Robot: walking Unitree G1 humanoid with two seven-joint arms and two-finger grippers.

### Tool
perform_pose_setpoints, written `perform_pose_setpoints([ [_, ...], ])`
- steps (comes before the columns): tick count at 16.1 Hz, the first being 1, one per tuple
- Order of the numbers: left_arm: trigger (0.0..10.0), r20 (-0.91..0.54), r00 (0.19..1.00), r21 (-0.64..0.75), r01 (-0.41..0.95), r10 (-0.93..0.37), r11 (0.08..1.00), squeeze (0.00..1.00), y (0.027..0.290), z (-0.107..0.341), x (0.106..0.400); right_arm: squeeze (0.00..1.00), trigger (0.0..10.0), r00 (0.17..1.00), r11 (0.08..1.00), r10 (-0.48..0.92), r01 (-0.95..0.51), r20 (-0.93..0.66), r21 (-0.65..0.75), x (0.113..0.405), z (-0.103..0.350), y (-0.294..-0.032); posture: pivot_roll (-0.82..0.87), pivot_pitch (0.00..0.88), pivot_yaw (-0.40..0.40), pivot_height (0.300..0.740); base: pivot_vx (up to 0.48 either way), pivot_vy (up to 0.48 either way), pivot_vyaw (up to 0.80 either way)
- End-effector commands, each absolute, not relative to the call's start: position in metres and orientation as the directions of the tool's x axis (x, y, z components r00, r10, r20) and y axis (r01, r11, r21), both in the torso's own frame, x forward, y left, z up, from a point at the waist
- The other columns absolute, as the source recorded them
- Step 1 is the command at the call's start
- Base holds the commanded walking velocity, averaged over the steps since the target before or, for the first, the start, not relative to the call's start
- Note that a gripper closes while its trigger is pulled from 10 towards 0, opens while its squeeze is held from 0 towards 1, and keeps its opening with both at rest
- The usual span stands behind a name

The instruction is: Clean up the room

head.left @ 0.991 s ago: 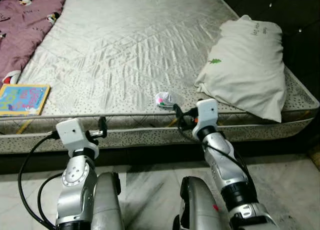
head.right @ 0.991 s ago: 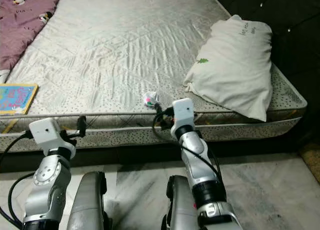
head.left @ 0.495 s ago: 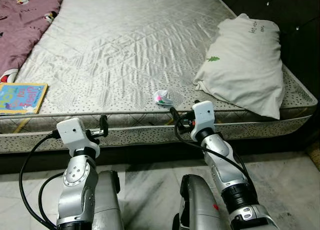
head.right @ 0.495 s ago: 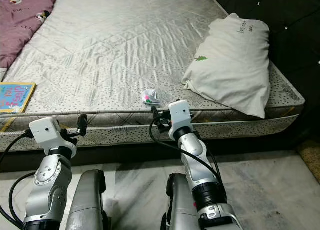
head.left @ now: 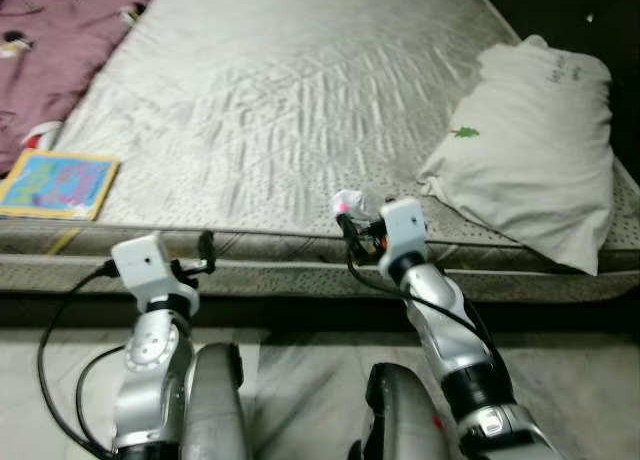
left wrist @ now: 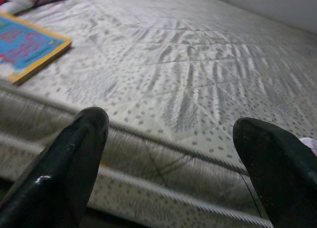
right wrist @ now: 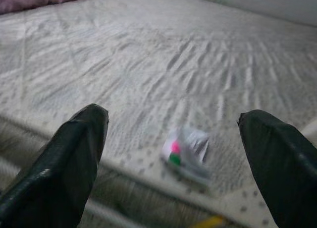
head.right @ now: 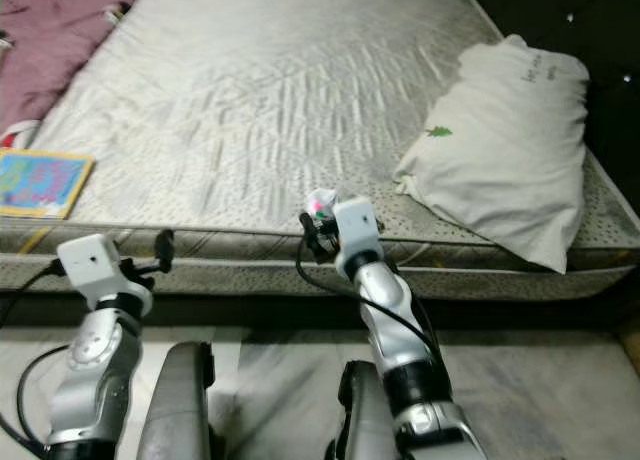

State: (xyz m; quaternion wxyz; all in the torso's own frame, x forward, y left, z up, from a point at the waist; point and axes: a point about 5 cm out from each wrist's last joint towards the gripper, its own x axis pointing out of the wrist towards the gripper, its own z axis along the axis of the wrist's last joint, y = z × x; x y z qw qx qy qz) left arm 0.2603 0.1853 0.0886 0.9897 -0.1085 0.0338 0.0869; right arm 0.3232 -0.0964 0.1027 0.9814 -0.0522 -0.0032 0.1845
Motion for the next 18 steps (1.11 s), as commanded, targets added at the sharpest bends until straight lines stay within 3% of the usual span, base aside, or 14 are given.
perform_pose_setpoints([
  [1, 10.0, -0.083, 0.989, -0.234, -0.140, 0.124, 0.962, 0.00, 0.1741, 0.0905, 0.2632, 0.00, 10.0, 0.943, 0.937, 0.330, -0.333, -0.046, -0.109, 0.3222, 0.0959, -0.1090, 0.04, 0.073, -0.059, 0.544, 0.334, 0.000, 0.00],
  [5, 10.0, -0.092, 0.989, -0.239, -0.139, 0.120, 0.961, 0.00, 0.1739, 0.0892, 0.2641, 0.00, 10.0, 0.942, 0.936, 0.332, -0.335, -0.046, -0.110, 0.3230, 0.0962, -0.1086, 0.04, 0.074, -0.059, 0.544, 0.321, 0.000, 0.00],
  [8, 10.0, -0.099, 0.988, -0.240, -0.140, 0.119, 0.961, 0.00, 0.1741, 0.0885, 0.2641, 0.00, 10.0, 0.941, 0.934, 0.335, -0.338, -0.046, -0.113, 0.3232, 0.0962, -0.1080, 0.04, 0.074, -0.059, 0.544, 0.000, 0.000, 0.00],
  [14, 10.0, -0.097, 0.989, -0.244, -0.136, 0.116, 0.960, 0.00, 0.1732, 0.0887, 0.2645, 0.00, 10.0, 0.937, 0.928, 0.347, -0.350, -0.050, -0.125, 0.3236, 0.0954, -0.1068, 0.04, 0.070, -0.063, 0.544, 0.000, 0.000, 0.73],
  [18, 10.0, -0.097, 0.989, -0.242, -0.135, 0.114, 0.961, 0.00, 0.1731, 0.0887, 0.2644, 0.00, 10.0, 0.936, 0.929, 0.348, -0.352, -0.053, -0.110, 0.3239, 0.0943, -0.1066, 0.04, 0.065, -0.061, 0.544, 0.250, 0.000, 0.59],
])
